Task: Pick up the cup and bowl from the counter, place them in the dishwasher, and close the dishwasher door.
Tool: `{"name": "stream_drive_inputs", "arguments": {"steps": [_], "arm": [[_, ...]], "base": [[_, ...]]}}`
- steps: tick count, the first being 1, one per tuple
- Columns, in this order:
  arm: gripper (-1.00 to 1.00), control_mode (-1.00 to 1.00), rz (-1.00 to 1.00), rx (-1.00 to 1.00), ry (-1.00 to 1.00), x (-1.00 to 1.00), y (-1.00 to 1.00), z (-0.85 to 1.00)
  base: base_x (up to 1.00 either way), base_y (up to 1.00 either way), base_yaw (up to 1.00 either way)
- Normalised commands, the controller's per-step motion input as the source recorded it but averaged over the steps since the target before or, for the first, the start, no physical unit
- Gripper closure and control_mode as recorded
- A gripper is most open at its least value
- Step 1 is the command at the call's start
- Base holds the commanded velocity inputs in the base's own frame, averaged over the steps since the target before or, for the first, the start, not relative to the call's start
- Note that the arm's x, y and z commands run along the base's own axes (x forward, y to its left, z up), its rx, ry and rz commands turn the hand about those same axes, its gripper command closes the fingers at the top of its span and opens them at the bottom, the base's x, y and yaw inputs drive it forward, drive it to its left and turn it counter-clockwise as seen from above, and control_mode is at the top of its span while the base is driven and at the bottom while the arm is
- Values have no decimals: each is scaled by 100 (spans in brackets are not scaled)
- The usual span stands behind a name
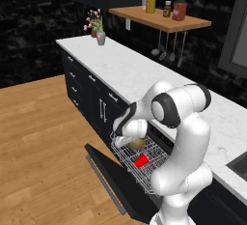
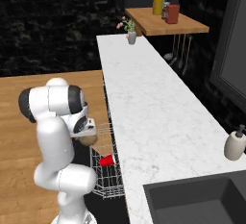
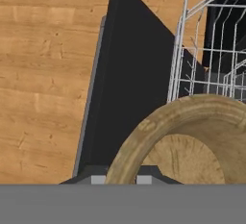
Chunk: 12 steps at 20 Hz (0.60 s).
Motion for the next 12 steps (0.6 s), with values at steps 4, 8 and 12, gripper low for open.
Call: {"name": "stream_drive_inputs", "arguments": {"steps": [4,8,12], "arm": [[100,-100,1,-10,0,38,0,-65],[100,-100,0,-8,0,39,0,-46],[100,-100,0,-5,2,59,0,-39]], "base": [[0,0,0],[0,0,0],[0,0,0]]}}
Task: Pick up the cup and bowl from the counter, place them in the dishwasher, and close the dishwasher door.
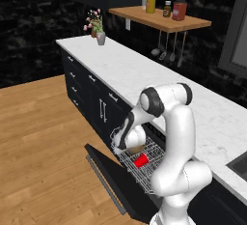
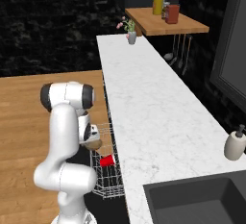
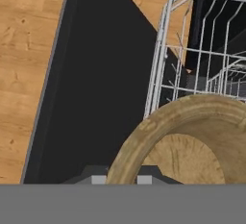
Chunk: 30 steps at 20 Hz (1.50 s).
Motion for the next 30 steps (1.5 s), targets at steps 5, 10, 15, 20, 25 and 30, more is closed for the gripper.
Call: {"name": "stream_drive_inputs", "arguments": {"steps": [5,10,15,20,25,30], "arm": [[100,-100,0,0,3,58,-6,-21],[100,-100,0,0,1,52,-21,-30],[100,-100,0,0,0,32,-27,-43],[100,-100,0,-9,0,15,5,-64],[100,-100,0,-6,0,19,0,-56],[100,-100,0,-7,0,4,7,-54]], "base": [[0,0,0],[0,0,0],[0,0,0],[0,0,0],[0,0,0],[0,0,0]]}}
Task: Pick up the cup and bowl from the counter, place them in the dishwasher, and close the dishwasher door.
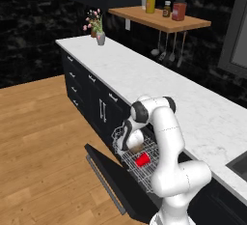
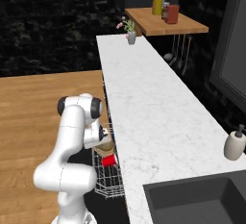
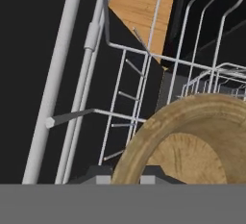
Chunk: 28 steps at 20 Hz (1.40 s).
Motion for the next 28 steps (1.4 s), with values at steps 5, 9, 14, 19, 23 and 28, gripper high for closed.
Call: {"name": "stream_drive_inputs", "arguments": {"steps": [5,9,14,19,23,28], "arm": [[-100,-100,0,-3,0,-3,25,-46],[-100,-100,0,0,0,0,21,-4],[-100,-100,0,0,0,0,5,3],[-100,-100,-5,0,-2,-13,0,38],[-100,-100,-5,1,0,-51,0,89],[-100,-100,0,3,-4,-75,19,100]], "base": [[0,0,0],[0,0,0],[0,0,0],[0,0,0],[0,0,0],[0,0,0]]}}
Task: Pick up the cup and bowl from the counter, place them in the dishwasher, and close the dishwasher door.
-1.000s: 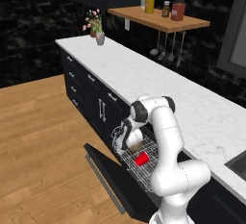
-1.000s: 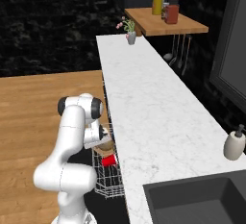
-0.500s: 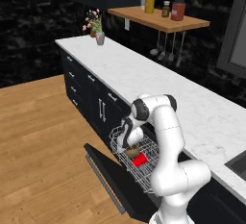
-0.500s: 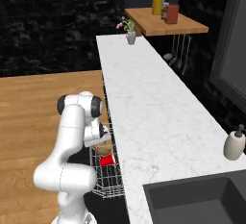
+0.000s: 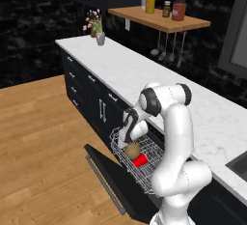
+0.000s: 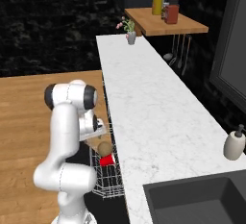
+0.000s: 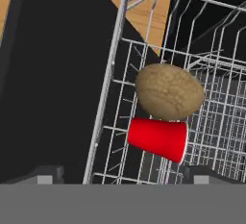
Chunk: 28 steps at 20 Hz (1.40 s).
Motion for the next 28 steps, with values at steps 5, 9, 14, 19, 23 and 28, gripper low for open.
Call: {"name": "stream_drive_inputs", "arguments": {"steps": [5,9,14,19,23,28], "arm": [[-100,-100,0,2,-9,-63,49,100],[-100,-100,-1,2,-18,-53,57,100],[-100,-100,-3,2,-10,-55,61,100],[-100,-100,-10,0,6,-63,65,91],[-100,-100,-7,-11,6,-64,55,16],[-100,-100,-7,-18,0,-55,47,-20]], "base": [[0,0,0],[0,0,0],[0,0,0],[0,0,0],[0,0,0],[0,0,0]]}}
